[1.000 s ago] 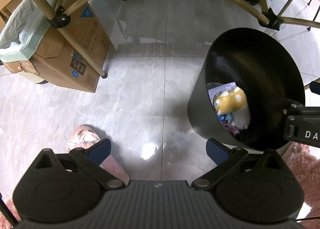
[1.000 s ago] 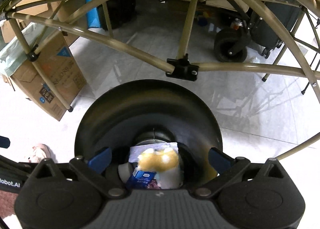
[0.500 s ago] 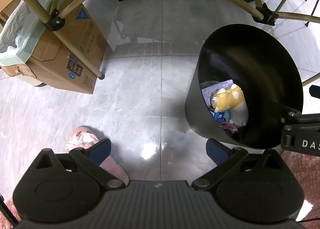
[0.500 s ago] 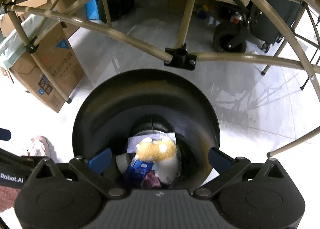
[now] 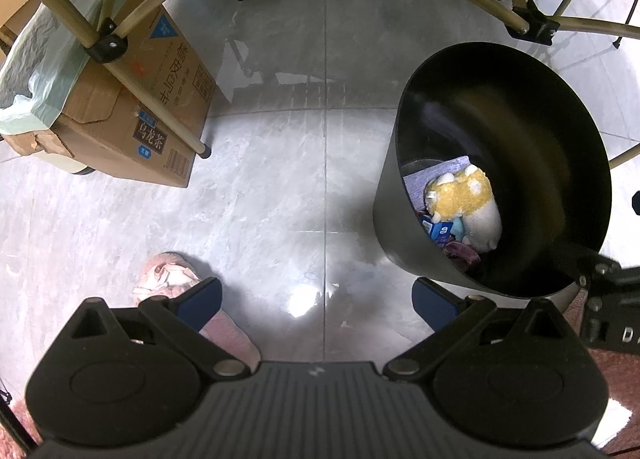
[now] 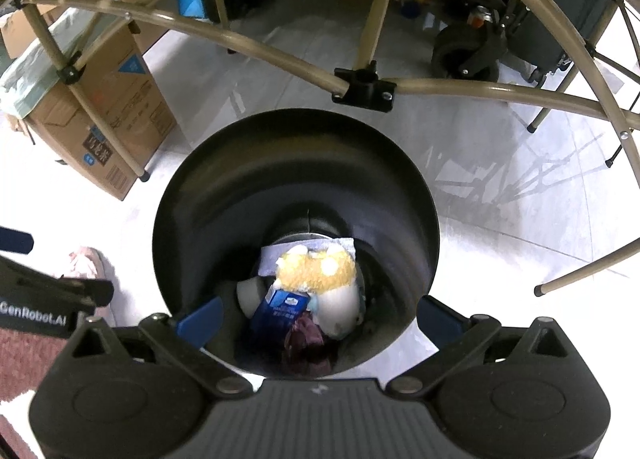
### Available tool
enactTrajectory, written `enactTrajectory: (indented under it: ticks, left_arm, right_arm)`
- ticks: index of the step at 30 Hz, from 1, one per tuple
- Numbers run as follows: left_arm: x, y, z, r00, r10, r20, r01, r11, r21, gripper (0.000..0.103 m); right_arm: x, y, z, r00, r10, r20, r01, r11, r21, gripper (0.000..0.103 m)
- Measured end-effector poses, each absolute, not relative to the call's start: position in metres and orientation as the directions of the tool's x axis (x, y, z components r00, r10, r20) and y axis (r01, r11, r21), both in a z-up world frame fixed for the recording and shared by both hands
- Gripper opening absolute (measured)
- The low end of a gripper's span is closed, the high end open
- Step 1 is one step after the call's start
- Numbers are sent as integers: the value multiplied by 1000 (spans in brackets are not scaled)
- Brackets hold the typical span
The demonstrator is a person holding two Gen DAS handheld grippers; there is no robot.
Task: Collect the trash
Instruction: 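Withdraw both open grippers from the bin and raise them toward the table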
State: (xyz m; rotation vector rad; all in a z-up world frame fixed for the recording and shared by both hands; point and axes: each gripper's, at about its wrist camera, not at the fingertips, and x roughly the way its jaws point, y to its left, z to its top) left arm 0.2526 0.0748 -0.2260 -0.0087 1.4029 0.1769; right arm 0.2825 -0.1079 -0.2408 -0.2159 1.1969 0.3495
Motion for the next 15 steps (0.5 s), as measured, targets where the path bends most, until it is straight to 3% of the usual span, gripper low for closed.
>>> enactTrajectory:
  ticks: [15]
  left_arm:
    - [249, 55, -198, 247, 105, -963, -87, 993, 86, 103]
  right_arm:
    - [264, -126, -217, 336, 163, -928, -362, 932, 33, 103]
